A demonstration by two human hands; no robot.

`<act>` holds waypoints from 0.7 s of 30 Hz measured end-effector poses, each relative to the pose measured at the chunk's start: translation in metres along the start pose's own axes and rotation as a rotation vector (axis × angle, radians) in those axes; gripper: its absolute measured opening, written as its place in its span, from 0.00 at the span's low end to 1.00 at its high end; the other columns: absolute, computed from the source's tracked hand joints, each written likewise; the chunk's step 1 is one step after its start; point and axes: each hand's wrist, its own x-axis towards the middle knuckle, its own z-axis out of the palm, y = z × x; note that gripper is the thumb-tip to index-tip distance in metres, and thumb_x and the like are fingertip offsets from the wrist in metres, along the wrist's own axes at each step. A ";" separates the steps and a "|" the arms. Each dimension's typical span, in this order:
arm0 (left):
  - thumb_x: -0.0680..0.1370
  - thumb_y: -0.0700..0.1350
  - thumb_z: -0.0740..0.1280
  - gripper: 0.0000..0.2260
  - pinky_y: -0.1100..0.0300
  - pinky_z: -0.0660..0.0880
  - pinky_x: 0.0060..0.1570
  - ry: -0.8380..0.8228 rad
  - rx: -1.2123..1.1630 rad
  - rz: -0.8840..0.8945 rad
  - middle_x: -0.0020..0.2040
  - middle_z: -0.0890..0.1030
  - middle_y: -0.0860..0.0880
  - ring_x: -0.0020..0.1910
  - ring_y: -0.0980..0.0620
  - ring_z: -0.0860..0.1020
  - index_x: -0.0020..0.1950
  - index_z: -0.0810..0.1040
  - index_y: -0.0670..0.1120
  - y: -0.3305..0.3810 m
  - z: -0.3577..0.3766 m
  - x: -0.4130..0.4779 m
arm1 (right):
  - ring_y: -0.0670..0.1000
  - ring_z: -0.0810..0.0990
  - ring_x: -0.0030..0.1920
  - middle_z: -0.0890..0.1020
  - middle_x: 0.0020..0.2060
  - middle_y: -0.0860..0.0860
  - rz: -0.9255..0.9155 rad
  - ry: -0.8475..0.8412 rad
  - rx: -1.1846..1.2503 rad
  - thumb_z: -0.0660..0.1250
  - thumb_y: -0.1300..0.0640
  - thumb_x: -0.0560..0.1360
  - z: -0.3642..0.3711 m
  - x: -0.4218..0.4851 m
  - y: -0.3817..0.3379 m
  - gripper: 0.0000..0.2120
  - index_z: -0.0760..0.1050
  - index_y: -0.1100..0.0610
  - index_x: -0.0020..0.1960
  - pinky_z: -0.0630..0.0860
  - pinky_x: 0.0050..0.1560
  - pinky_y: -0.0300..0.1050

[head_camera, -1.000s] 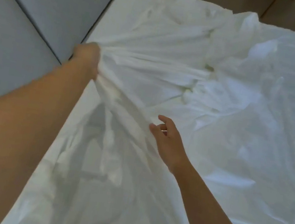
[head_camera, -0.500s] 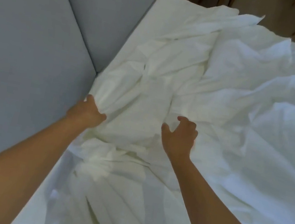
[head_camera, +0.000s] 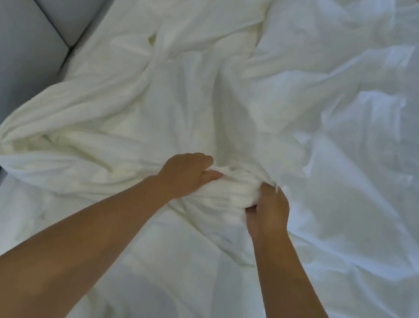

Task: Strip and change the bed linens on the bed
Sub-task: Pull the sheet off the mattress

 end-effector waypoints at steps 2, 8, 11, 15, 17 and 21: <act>0.78 0.62 0.56 0.20 0.58 0.57 0.29 0.054 0.018 0.074 0.30 0.66 0.54 0.32 0.49 0.71 0.33 0.57 0.51 0.007 -0.011 -0.002 | 0.44 0.77 0.35 0.79 0.37 0.53 0.011 0.130 0.005 0.62 0.67 0.75 -0.038 0.004 0.004 0.06 0.74 0.62 0.52 0.69 0.29 0.31; 0.78 0.58 0.61 0.19 0.55 0.67 0.39 0.228 0.186 -0.085 0.40 0.80 0.42 0.46 0.40 0.78 0.35 0.73 0.45 -0.024 -0.065 -0.020 | 0.44 0.69 0.25 0.70 0.33 0.54 -0.014 0.365 0.060 0.64 0.59 0.77 -0.114 0.010 -0.015 0.04 0.71 0.61 0.47 0.66 0.30 0.30; 0.78 0.51 0.64 0.17 0.47 0.72 0.56 0.388 0.099 -0.531 0.55 0.79 0.34 0.56 0.34 0.76 0.56 0.79 0.39 -0.092 -0.119 -0.038 | 0.49 0.71 0.28 0.69 0.31 0.51 0.011 0.453 0.009 0.57 0.53 0.80 -0.124 0.007 -0.021 0.12 0.70 0.58 0.43 0.67 0.26 0.36; 0.76 0.48 0.61 0.14 0.40 0.75 0.55 0.260 0.270 -0.871 0.53 0.78 0.34 0.52 0.32 0.76 0.54 0.76 0.39 -0.146 -0.169 -0.069 | 0.56 0.72 0.44 0.73 0.42 0.55 -0.136 0.411 -0.222 0.54 0.57 0.80 -0.104 -0.003 -0.014 0.12 0.71 0.63 0.55 0.67 0.45 0.45; 0.75 0.42 0.64 0.13 0.41 0.72 0.57 0.288 0.320 -0.793 0.56 0.76 0.32 0.55 0.32 0.74 0.57 0.73 0.37 -0.124 -0.161 -0.071 | 0.55 0.71 0.45 0.72 0.42 0.54 -0.201 0.371 -0.323 0.55 0.57 0.79 -0.092 -0.005 -0.007 0.11 0.71 0.64 0.53 0.68 0.46 0.46; 0.75 0.43 0.65 0.17 0.49 0.67 0.58 0.189 0.316 -0.580 0.59 0.73 0.39 0.60 0.39 0.71 0.63 0.70 0.42 -0.068 -0.110 -0.057 | 0.54 0.72 0.41 0.73 0.41 0.53 -0.185 0.249 -0.367 0.62 0.53 0.76 -0.073 -0.010 0.007 0.11 0.68 0.61 0.49 0.70 0.44 0.47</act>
